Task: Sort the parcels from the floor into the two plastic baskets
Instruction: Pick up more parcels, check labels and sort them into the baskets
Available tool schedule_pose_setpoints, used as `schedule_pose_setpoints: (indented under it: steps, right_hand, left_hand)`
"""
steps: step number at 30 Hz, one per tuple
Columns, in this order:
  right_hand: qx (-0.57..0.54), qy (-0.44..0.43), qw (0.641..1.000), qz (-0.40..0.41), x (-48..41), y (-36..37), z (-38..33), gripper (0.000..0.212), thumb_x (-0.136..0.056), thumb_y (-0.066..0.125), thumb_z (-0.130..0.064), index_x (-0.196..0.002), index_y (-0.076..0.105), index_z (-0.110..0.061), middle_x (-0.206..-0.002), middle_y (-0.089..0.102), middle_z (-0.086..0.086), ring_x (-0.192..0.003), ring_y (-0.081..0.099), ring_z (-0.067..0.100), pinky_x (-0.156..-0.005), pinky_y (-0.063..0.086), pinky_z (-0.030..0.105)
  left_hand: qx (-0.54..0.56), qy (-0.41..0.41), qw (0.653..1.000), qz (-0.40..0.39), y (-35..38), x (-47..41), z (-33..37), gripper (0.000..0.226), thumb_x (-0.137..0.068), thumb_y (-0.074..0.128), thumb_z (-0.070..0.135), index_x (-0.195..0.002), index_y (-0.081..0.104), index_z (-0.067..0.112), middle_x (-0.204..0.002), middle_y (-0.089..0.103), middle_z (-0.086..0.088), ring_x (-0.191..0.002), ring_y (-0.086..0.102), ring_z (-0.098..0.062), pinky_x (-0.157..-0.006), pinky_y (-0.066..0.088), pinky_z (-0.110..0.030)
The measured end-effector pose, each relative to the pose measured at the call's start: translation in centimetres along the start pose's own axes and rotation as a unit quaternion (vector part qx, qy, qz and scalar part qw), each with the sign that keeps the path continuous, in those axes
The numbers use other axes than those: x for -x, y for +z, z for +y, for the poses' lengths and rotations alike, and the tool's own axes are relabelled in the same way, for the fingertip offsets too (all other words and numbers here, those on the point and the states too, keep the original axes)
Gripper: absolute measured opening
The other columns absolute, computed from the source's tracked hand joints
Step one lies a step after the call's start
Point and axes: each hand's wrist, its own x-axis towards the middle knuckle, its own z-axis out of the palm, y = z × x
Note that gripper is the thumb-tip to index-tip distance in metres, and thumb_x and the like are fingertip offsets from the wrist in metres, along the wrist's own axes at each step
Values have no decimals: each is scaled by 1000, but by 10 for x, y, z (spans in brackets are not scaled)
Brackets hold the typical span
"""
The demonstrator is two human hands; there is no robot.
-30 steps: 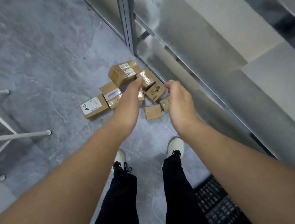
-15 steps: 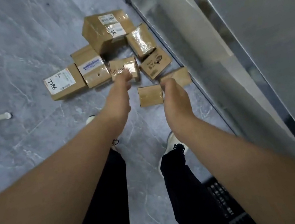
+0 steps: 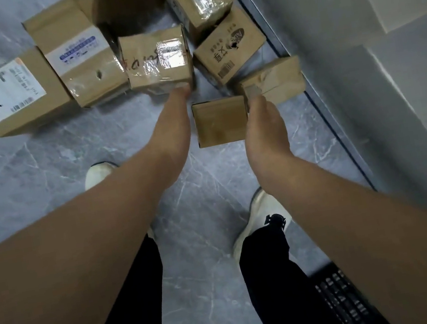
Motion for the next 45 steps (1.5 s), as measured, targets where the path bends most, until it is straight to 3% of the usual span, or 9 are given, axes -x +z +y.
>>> schedule_pose_setpoints:
  steps: [4,8,12,14,22,29,34,41,45]
  right_hand:
    - [-28,-5,1000,-5,-23,13,17,44,-113,35,-42,-144,59,-23,-122,63,-4,-105,59,12,-79,41,28]
    - [-65,0,998,-4,-24,20,31,42,-112,39,-41,-135,65,-18,-113,61,-5,-96,56,12,-77,41,29]
    - [-78,27,997,-8,-10,21,37,33,-101,40,-54,-90,60,-31,-103,60,-4,-91,56,15,-80,42,34]
    - [-81,30,996,-6,1,20,39,41,-88,37,-61,-91,65,-31,-116,67,2,-100,61,19,-84,44,37]
    - [-131,9,991,17,45,12,31,50,-85,32,-56,-99,59,-16,-96,68,-5,-77,55,11,-69,38,31]
    - [-169,0,985,20,90,0,2,47,-99,38,-54,-121,63,-21,-104,74,-1,-97,69,18,-73,46,30]
    - [-158,-59,986,7,123,-14,-28,51,-90,36,-56,-110,73,-27,-102,81,-3,-98,76,20,-72,53,30]
    - [-190,-119,975,4,186,-37,-87,32,-103,37,-36,-72,45,-34,-76,58,-13,-66,52,4,-65,41,28]
    - [-218,-161,962,11,236,-40,-128,31,-103,37,-36,-72,42,-35,-74,50,-15,-67,46,7,-70,39,32]
  left_hand:
    - [44,-30,998,-29,-1,-28,-17,36,-105,30,57,-115,58,36,-122,61,6,-123,55,-21,-118,32,-44]
    - [68,-51,996,-35,-1,-33,-26,34,-105,32,57,-95,54,34,-102,62,7,-110,61,-23,-112,39,-44]
    - [68,-58,996,-27,-9,-22,-29,48,-103,33,60,-133,49,26,-105,65,3,-105,65,-25,-104,47,-43]
    - [62,-64,996,-27,-15,-14,-27,54,-102,34,61,-138,48,23,-109,64,-1,-108,65,-28,-104,48,-45]
    - [10,-48,998,-32,-37,20,-7,62,-101,33,64,-129,62,17,-108,67,-6,-107,66,-28,-104,49,-45]
    - [-4,3,1000,-28,-53,70,19,55,-102,31,61,-105,70,22,-96,69,-5,-96,65,-26,-97,48,-41]
    - [20,39,998,-36,-65,107,53,53,-101,35,59,-95,65,16,-85,74,2,-85,69,-23,-87,54,-43]
    - [23,109,992,-53,-85,169,116,45,-100,39,58,-84,67,27,-65,71,12,-81,64,-20,-91,52,-47]
    - [7,150,987,-55,-103,215,157,44,-102,37,56,-86,71,32,-64,70,15,-74,64,-15,-74,49,-34]
